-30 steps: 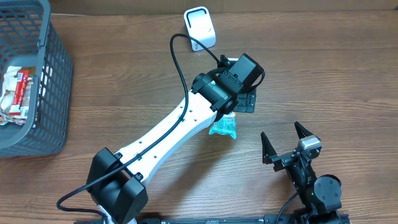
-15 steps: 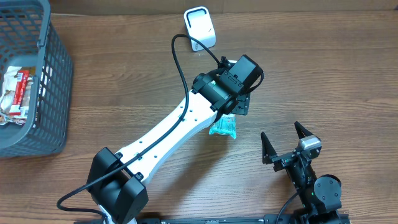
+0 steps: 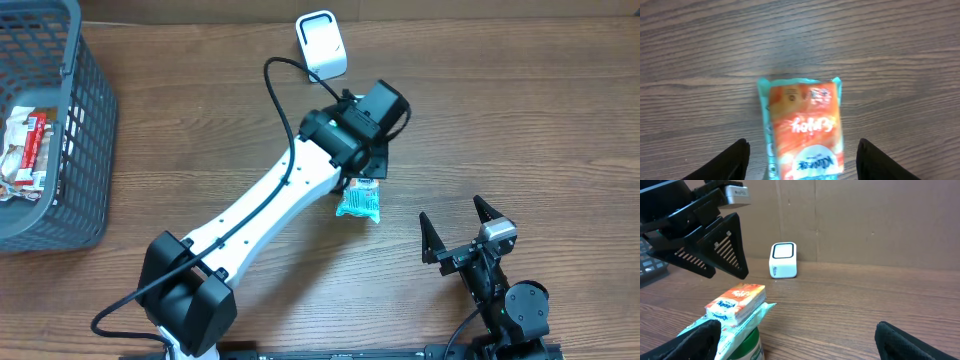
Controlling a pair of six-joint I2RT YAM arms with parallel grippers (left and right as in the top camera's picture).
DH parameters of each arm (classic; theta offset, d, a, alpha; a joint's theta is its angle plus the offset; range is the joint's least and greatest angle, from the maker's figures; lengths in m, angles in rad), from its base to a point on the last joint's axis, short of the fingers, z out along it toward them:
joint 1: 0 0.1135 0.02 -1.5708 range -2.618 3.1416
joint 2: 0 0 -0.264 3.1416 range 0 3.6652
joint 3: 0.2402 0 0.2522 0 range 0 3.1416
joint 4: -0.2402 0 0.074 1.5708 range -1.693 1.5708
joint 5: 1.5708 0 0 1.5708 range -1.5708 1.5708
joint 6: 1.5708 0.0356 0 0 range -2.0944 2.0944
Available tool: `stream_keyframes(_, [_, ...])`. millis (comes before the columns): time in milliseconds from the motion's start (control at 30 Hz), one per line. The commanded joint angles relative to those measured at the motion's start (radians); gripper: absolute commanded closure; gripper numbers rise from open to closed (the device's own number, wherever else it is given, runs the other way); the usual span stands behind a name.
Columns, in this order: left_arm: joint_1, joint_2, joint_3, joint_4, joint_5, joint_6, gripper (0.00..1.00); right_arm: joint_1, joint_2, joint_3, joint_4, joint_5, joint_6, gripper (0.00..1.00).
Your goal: Scan the item barcode
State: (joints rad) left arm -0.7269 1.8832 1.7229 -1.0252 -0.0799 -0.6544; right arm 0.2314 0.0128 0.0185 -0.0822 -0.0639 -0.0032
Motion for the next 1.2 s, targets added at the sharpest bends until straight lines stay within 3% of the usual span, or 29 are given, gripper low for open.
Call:
stream_keyframes(0, [0.012, 0.033, -0.019, -0.002, 0.046, -0.015, 0.39, 0.003, -0.01, -0.011, 0.004, -0.001, 0.003, 0.0])
stream_keyframes(400, [0.018, 0.1, -0.028, 0.004, 0.103, 0.005, 0.34, 0.003, -0.01, -0.011, 0.004, -0.001, 0.003, 0.0])
stream_keyframes(667, [0.02, 0.101, -0.028, 0.005, 0.103, 0.005, 0.53, 0.003, -0.01, -0.011, 0.004, -0.001, 0.003, 0.0])
stream_keyframes(1167, [0.02, 0.101, -0.028, 0.007, 0.099, 0.004, 0.47, 0.003, -0.01, -0.011, 0.004, -0.001, 0.003, 0.0])
